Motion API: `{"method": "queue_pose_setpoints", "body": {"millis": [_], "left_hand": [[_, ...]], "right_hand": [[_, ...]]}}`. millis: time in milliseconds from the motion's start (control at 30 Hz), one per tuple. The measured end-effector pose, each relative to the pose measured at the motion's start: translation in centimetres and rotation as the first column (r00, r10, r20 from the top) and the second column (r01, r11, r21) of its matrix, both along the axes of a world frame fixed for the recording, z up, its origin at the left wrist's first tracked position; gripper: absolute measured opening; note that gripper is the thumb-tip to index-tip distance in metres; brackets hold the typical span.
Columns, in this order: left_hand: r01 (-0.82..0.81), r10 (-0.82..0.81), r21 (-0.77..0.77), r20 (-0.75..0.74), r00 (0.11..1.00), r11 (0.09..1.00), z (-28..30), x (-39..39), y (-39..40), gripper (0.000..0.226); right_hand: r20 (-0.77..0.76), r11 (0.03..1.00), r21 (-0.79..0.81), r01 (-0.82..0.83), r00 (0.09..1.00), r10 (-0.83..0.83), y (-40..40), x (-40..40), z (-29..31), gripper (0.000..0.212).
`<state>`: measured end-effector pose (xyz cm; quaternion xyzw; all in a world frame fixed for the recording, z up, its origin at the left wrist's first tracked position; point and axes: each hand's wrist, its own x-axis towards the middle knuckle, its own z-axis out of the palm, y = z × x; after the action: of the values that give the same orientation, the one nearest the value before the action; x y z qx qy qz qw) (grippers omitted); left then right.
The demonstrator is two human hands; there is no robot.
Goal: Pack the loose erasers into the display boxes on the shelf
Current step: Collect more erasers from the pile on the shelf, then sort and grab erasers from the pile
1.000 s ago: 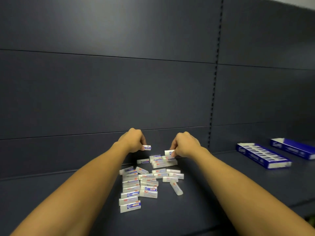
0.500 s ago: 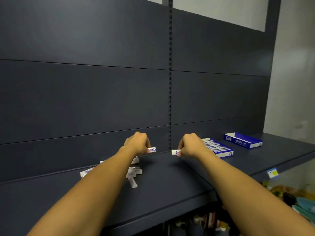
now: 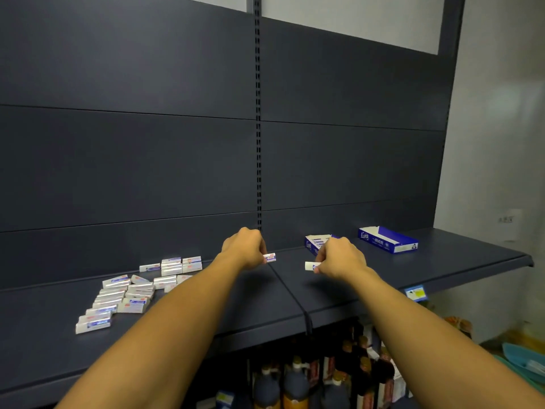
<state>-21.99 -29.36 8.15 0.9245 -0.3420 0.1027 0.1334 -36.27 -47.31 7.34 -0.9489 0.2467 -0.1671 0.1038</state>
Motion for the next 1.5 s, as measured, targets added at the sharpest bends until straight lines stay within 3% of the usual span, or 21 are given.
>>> {"method": "queue_pose_setpoints", "body": {"millis": [333, 600, 867, 1500], "left_hand": [[0.004, -0.004, 0.029, -0.011, 1.0, 1.0, 0.3, -1.4, -6.1, 0.015], [0.041, -0.041, 0.025, -0.01, 0.999, 0.999, -0.8, 0.9, -13.1, 0.015], [0.028, -0.028, -0.027, -0.002, 1.0, 0.999, 0.2, 5.8, -20.7, 0.018], [0.029, -0.028, -0.018, 0.03, 0.999, 0.999, -1.4, 10.9, -34.2, 0.014]], "right_hand": [[0.004, 1.0, -0.002, -0.007, 1.0, 0.007, -5.6, -1.0, -0.1, 0.016], [-0.008, 1.0, -0.024, -0.012, 1.0, 0.011, -11.9, 2.5, -0.7, 0.026], [-0.018, 0.999, -0.026, -0.039, 0.999, 0.039, -18.8, 7.5, -0.1, 0.012], [0.011, 0.999, -0.021, -0.048, 0.999, 0.048, -33.6, 13.0, 0.5, 0.012]]}}
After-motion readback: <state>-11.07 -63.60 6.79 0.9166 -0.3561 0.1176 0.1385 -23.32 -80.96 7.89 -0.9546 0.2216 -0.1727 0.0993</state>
